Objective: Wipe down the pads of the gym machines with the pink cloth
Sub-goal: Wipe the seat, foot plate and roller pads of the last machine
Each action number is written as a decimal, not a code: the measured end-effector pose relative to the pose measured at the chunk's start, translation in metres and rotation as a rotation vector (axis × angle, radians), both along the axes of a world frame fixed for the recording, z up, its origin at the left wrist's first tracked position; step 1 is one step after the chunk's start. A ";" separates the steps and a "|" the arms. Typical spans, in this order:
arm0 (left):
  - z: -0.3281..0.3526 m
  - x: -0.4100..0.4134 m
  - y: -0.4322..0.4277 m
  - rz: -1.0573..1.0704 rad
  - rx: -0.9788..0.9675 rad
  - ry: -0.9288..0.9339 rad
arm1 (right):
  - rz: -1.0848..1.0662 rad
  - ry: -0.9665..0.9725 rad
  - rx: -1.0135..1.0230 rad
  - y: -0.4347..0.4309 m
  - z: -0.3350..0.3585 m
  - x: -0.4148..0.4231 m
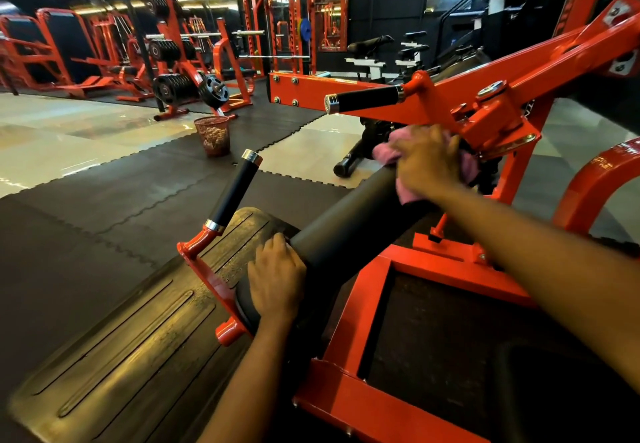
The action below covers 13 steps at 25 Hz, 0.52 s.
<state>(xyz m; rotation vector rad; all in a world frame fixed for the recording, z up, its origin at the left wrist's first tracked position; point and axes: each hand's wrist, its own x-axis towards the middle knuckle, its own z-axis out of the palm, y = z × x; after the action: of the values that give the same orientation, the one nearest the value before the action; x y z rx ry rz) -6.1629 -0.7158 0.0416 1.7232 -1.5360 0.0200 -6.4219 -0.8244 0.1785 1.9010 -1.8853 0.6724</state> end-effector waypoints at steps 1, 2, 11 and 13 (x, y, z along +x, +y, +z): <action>-0.006 -0.004 0.003 0.028 -0.032 -0.037 | -0.042 -0.068 0.007 -0.009 0.014 -0.019; -0.012 -0.008 0.007 0.059 -0.066 -0.073 | -0.069 -0.120 0.014 -0.014 0.023 -0.033; -0.034 -0.030 0.025 0.121 -0.150 -0.108 | 0.197 0.018 -0.039 0.066 -0.063 0.090; -0.036 -0.029 0.030 0.098 -0.172 -0.115 | 0.333 0.143 0.000 0.079 -0.072 0.100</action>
<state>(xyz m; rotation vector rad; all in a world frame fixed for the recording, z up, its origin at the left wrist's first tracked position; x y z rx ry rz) -6.1916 -0.6858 0.0060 1.6821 -1.4840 0.2976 -6.3220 -0.7449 0.1063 2.2241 -1.4975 0.6132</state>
